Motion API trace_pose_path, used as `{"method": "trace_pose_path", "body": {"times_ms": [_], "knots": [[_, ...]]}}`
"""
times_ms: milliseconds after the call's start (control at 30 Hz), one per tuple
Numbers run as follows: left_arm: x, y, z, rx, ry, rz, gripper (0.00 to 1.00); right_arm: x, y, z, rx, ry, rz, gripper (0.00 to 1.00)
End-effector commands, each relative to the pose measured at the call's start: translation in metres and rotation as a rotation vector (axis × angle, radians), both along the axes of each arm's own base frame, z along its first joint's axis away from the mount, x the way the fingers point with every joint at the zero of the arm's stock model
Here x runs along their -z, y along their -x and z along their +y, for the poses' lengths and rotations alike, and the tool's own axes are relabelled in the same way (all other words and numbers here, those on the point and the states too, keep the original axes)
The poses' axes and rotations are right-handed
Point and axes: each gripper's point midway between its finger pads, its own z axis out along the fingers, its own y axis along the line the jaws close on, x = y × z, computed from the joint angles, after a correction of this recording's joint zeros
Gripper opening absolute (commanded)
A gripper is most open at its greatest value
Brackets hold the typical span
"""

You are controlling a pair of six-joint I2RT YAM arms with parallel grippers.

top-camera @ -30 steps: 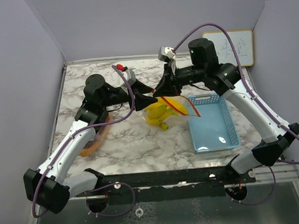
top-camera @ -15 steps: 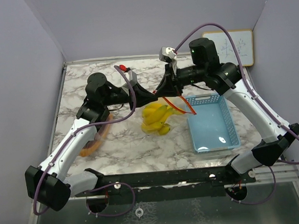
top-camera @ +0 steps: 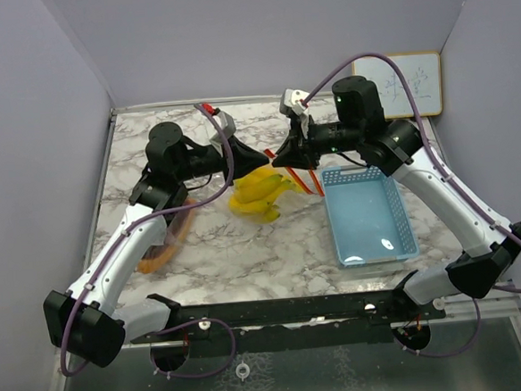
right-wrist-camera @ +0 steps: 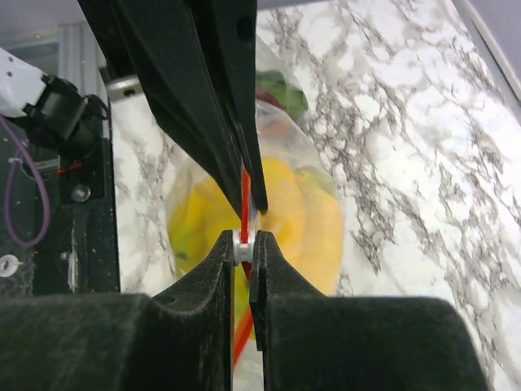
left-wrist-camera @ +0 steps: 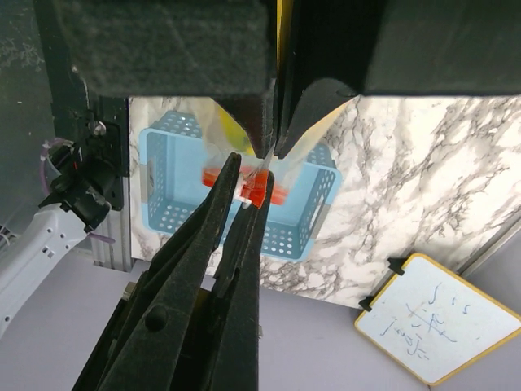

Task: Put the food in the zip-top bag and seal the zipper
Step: Zip the zipper food storage bag.

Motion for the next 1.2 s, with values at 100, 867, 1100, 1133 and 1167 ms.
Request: {"method": "trace_pose_path", "body": {"times_ms": [100,867,1100,1133,1167], "knots": [[-0.044,-0.026,0.029,-0.147,0.076,-0.132,0.0,0.036,-0.004,-0.033,0.11,0.095,0.046,0.02],[-0.029,-0.101,0.084,-0.609,0.059,-0.082,0.0,0.114,0.003,-0.082,0.365,0.184,0.217,0.02],[-0.021,-0.102,0.083,-0.607,0.075,-0.059,0.0,0.128,0.0,-0.093,0.437,0.228,0.235,0.02],[-0.019,-0.102,0.082,-0.604,0.075,-0.054,0.0,0.13,-0.002,-0.094,0.451,0.235,0.236,0.02],[-0.017,-0.102,0.082,-0.603,0.075,-0.049,0.0,0.131,-0.004,-0.096,0.462,0.241,0.237,0.02]]}}
